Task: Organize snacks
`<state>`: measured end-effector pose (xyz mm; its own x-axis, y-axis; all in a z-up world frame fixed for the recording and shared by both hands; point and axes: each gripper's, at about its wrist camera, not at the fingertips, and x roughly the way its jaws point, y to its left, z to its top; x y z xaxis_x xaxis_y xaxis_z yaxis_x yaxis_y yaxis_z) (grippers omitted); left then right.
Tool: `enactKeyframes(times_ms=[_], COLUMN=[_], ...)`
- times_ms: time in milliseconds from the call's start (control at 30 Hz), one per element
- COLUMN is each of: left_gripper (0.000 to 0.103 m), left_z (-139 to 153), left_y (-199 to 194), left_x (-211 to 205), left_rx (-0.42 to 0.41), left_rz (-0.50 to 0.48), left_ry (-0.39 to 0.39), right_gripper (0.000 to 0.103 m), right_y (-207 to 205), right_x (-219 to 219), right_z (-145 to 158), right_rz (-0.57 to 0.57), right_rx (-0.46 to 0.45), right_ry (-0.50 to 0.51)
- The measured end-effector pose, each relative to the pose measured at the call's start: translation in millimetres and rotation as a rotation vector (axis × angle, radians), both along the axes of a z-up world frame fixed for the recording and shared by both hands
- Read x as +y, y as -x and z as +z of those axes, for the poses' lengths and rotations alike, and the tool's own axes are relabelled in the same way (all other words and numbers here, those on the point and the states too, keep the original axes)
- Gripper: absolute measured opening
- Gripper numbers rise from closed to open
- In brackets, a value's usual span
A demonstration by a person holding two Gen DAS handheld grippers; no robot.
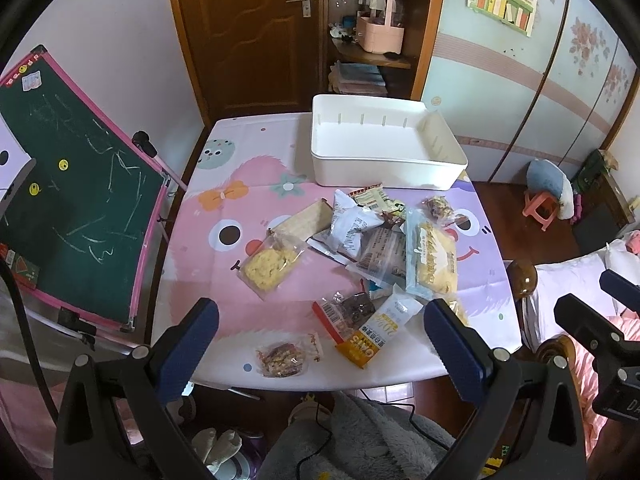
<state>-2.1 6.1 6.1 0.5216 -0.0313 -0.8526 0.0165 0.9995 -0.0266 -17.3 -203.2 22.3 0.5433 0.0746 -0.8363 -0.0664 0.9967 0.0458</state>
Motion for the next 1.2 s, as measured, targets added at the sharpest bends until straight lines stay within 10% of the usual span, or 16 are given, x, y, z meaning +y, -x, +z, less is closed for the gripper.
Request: enactKeyframes(times_ms=[933,1200], left_gripper=[0.102,0.102], left_z=[-8,-36], left_y=[-4,-18], left_x=[-8,11], left_rx=[-0.001,-0.008], left_rz=[-0.032,-0.056], left_ry=[0.037,-0.060], right_gripper=[0.101,0.101], right_y=[-13,-28], right_x=[-4,-8], right_z=[-12,-41], right_rz=[0.048,0.047], right_rx=[0.034,0.087], right_ry=[-0.008,0.033])
